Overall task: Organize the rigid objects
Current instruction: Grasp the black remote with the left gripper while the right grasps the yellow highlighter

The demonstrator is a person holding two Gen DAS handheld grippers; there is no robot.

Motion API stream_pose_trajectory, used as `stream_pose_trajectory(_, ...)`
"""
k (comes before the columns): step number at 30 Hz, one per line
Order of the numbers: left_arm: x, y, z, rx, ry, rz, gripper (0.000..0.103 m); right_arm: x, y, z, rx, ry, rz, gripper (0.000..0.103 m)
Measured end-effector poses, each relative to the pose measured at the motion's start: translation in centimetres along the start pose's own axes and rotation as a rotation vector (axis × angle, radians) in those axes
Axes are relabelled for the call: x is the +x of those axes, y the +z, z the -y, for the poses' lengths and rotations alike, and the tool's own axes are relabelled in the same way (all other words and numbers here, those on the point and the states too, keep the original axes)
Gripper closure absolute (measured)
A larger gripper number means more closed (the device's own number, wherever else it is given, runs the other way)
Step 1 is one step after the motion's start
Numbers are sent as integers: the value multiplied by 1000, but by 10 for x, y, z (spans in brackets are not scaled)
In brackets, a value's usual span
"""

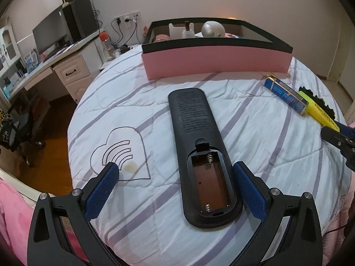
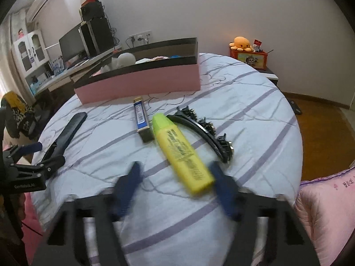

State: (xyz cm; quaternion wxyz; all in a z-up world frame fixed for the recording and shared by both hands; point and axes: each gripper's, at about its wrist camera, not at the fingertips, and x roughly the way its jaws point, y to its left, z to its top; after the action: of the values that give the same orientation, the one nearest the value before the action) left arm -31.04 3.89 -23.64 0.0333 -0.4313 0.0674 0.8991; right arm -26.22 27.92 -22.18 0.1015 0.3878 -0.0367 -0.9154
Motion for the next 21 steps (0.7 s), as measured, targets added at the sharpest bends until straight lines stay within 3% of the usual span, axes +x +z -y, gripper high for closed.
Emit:
stream_pose_trajectory(4,-1,-3,-4,2,0,0,0,-2,1,-6,-13,29,-10,58)
stream_pose_trajectory(8,-4,-4,-10,-2,-6,2,0,0,1,-17,-37,73,-21,59)
stream_pose_trajectory(13,-1,-2,-9,-2,-5,13,0,11,11,-14,-42,29,-12,60)
stream_pose_trajectory(17,4,3,-4,7,-16,36,0,21,17,-12,-60,1,-14,70)
stream_pose_trajectory(21,14,7,-1,9,-36,57,0,25,18,-13,-86,-15,-4,71)
